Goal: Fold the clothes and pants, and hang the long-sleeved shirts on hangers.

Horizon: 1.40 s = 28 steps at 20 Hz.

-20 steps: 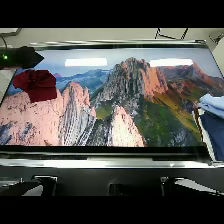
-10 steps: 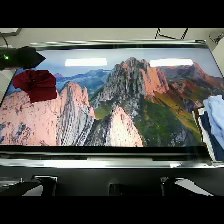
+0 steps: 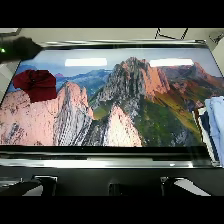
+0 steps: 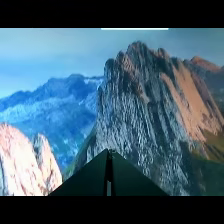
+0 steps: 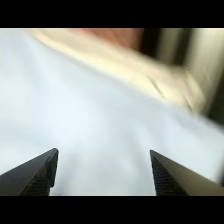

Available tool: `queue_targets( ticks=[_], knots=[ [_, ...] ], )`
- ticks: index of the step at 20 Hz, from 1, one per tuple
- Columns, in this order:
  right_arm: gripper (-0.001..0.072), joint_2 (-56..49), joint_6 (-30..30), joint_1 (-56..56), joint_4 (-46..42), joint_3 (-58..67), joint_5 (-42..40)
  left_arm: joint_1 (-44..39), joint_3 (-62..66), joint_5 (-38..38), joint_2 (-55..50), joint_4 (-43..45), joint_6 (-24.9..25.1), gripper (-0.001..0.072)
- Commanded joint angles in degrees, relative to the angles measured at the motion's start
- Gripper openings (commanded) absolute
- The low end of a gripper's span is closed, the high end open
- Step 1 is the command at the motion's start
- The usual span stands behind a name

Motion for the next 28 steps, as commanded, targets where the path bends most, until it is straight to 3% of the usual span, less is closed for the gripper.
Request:
queue_targets(
  ticks=[1,3,4,5,6,7,8,9,13,28],
  knots=[
    [0.0656,0.07,-6.03,11.72,8.11,13.07,-14.47,-2.49,1.33,12.5,-0.92,13.88,-2.34,0.0021],
    [0.0656,0.0,-2.29,25.83,8.07,14.67,-13.09,-3.63,1.31,6.84,-4.24,31.3,-10.67,0.0022],
    [0.0656,-0.63,-0.11,32.61,7.08,14.14,-10.95,-3.48,1.31,1.16,-6.43,33.86,-11.39,0.0024],
    [0.0658,-2.05,1.95,39.65,5.25,12.68,-8.46,-2.64,1.31,-6.08,-9.07,33.51,-11.39,0.0081],
    [0.067,-4.02,4.02,45.27,3.89,10.86,-5.18,-2.16,1.31,-13.81,-11.76,32.74,-11.52,0.0332],
    [0.067,-6.78,5.44,50.1,3.8,8.72,-0.87,-1.7,1.11,-23.17,-14.84,30.34,-11.5,0.072],
    [0.0668,-9.44,5.79,53.66,4.61,6.36,2.69,-1.42,0.17,-30.08,-17.29,26.75,-9.92,0.072],
    [0.0666,-12.07,5.7,56.72,5.46,3.98,5.81,-1.49,-2.47,-32.22,-18.23,22.56,-7.23,0.072],
    [0.0668,-14.1,5.75,63.06,1.79,-0.44,4.44,-3.43,-13.97,-18.49,-13.53,20.79,-10.01,0.0719],
    [0.0667,-14.12,5.6,63.17,1.62,-0.39,4.0,-3.56,-14.51,-18.1,-14.53,21.03,-9.97,0.0719]
  ],
)
